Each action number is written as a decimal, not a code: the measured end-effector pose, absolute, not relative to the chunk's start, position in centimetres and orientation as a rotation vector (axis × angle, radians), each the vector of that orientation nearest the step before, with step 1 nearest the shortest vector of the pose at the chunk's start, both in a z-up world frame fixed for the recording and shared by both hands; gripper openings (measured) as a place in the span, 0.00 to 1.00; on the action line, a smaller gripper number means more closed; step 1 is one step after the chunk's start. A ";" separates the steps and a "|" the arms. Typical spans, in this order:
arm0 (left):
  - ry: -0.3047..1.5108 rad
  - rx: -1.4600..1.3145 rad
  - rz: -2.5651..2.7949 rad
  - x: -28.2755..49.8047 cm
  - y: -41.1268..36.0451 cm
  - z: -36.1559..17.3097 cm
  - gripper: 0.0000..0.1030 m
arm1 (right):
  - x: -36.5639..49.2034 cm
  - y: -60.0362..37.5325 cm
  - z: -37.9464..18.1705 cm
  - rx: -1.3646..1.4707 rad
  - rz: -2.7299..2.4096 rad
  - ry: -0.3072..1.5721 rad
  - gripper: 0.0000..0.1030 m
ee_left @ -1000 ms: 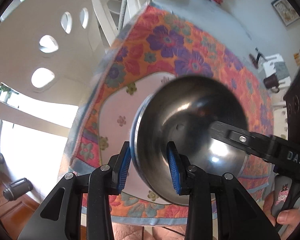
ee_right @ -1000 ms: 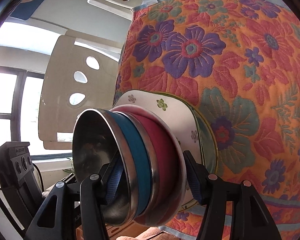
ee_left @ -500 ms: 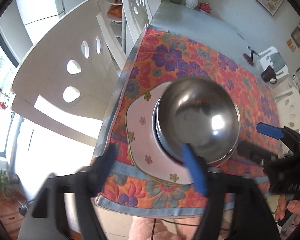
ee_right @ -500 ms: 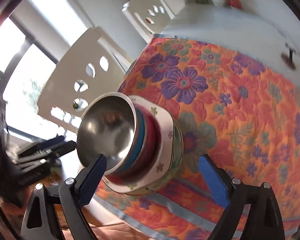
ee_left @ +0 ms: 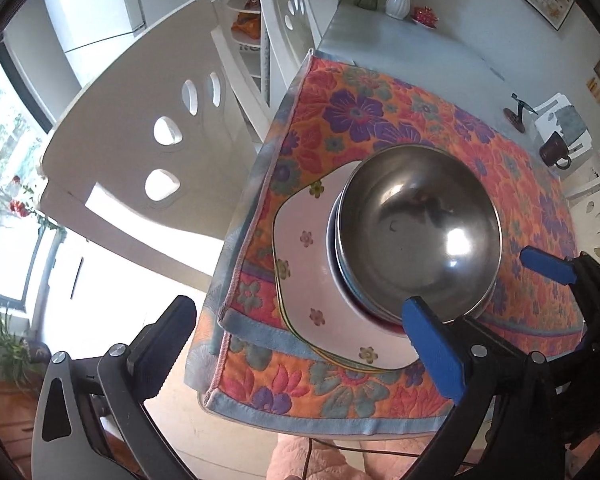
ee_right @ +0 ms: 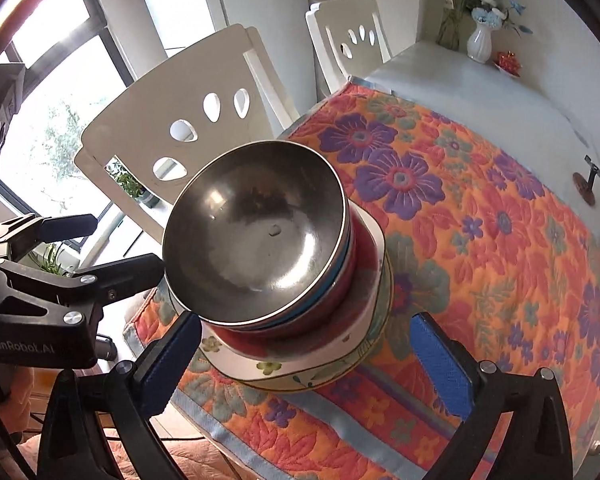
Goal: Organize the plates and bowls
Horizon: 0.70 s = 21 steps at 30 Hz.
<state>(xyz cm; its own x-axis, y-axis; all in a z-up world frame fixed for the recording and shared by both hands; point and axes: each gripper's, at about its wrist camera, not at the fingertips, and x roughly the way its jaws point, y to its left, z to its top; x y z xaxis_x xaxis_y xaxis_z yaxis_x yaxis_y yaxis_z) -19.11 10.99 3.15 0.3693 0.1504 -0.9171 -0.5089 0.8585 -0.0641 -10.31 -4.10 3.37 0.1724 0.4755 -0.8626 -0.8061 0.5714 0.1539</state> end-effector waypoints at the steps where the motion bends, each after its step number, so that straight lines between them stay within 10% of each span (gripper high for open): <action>1: 1.121 -0.370 0.433 -19.1 11.0 3.1 0.99 | -10.3 -4.0 3.4 -0.380 0.936 1.045 1.00; 21: 1.123 -0.383 0.442 -19.6 10.3 2.8 0.99 | -10.9 -4.2 3.2 -0.383 0.934 1.039 1.00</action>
